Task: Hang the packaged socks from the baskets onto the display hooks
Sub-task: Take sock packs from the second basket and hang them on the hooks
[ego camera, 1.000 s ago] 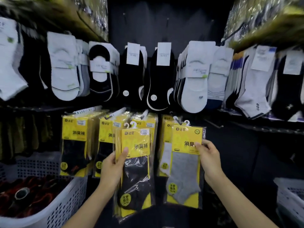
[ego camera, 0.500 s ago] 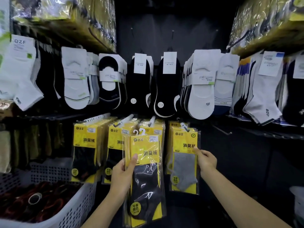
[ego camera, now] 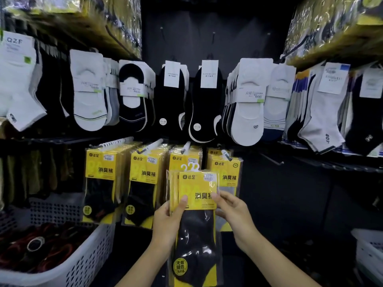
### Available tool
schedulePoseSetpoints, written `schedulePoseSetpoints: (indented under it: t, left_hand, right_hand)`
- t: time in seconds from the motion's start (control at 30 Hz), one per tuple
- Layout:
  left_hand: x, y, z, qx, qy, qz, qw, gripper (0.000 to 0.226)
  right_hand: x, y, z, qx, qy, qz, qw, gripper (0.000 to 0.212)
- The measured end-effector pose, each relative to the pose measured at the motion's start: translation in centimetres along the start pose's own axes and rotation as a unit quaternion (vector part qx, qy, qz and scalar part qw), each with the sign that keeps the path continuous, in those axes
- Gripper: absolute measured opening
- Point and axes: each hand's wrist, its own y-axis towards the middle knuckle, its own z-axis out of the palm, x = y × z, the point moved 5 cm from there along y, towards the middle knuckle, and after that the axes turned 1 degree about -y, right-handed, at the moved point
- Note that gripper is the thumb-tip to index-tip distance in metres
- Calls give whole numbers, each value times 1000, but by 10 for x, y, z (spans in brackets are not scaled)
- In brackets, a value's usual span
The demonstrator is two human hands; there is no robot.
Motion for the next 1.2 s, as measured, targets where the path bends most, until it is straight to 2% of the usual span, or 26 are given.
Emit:
schedulePoseSetpoints:
  t: [0.23,0.37,0.47,0.6,0.67,0.83,0.93,1.03,1.2]
  left_hand:
    - [3,-3,0,-15,40,10,999,49]
    - [0,-2,-3,-7,55,30,998,33]
    - [-3,2,-13,-25,51,40,998,37]
    - [-8,12,-24,-33,51,47,997,12]
    - [-10,14,-26,-33,47,53,997,4]
    - [-10,16,-28,-33,49,43,997,8]
    - [-7,16,-29,-35,45,33,998,7]
    - [-4,14,-29,-28,46,24,998,9]
    - [5,10,-35,3,38,5,999,15]
  right_hand:
    - [-6,-5,-2,-3,32,19,999,16]
    - [-14,2,-21,-55,11,45,997,16]
    - [-11,11,-47,-121,5,41,992,17]
    - [6,26,-74,-163,-10,15,987,16]
    - [15,36,-78,-163,-21,0,986,16]
    - [24,59,-64,-124,-79,-36,988,15]
    - [16,72,-59,-139,-99,-35,985,16]
    - [4,82,-62,-185,-103,-7,977,24]
    - [-14,69,-75,-308,-157,23,938,37]
